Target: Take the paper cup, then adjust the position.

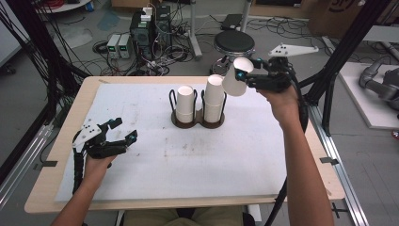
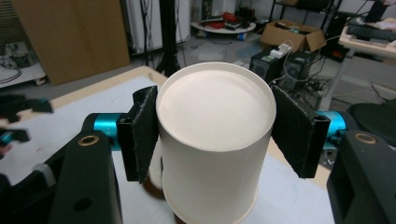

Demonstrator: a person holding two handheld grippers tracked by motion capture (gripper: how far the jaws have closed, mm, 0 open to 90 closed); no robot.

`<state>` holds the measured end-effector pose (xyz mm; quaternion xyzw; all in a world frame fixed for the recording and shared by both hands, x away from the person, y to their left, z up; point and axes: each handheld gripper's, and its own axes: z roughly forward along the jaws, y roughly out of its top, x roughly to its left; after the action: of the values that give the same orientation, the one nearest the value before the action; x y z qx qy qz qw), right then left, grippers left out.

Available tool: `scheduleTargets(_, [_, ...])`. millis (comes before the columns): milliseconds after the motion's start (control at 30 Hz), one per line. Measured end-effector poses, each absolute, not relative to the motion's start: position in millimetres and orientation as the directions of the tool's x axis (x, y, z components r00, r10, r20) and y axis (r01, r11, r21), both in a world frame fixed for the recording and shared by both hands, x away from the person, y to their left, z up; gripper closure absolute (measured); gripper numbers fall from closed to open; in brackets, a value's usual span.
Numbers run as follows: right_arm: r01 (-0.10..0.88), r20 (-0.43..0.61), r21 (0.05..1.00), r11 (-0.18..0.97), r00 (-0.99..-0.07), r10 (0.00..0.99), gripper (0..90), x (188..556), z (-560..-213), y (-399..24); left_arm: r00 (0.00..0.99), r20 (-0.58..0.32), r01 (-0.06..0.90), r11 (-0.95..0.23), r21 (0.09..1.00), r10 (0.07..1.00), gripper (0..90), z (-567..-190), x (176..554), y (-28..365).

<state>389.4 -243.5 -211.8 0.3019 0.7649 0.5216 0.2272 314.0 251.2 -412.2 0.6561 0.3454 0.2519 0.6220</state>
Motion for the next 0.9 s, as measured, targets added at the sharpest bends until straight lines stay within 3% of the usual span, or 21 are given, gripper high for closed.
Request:
scheduleTargets(300, [0.210, -0.037, 0.921, 0.328, -0.791, 0.611, 36.8, 344.9, -245.6, -240.4, 0.657, -0.097, 0.141, 0.004, 0.990, 0.747, 16.5, -412.9, 314.3, 248.8])
scheduleTargets(900, [0.217, 0.001, 0.910, 0.353, -0.853, 0.522, 36.5, 324.5, -295.6, -212.9, 0.778, -0.079, 0.131, -0.038, 0.991, 0.623, 15.9, -407.6, 308.8, 223.3])
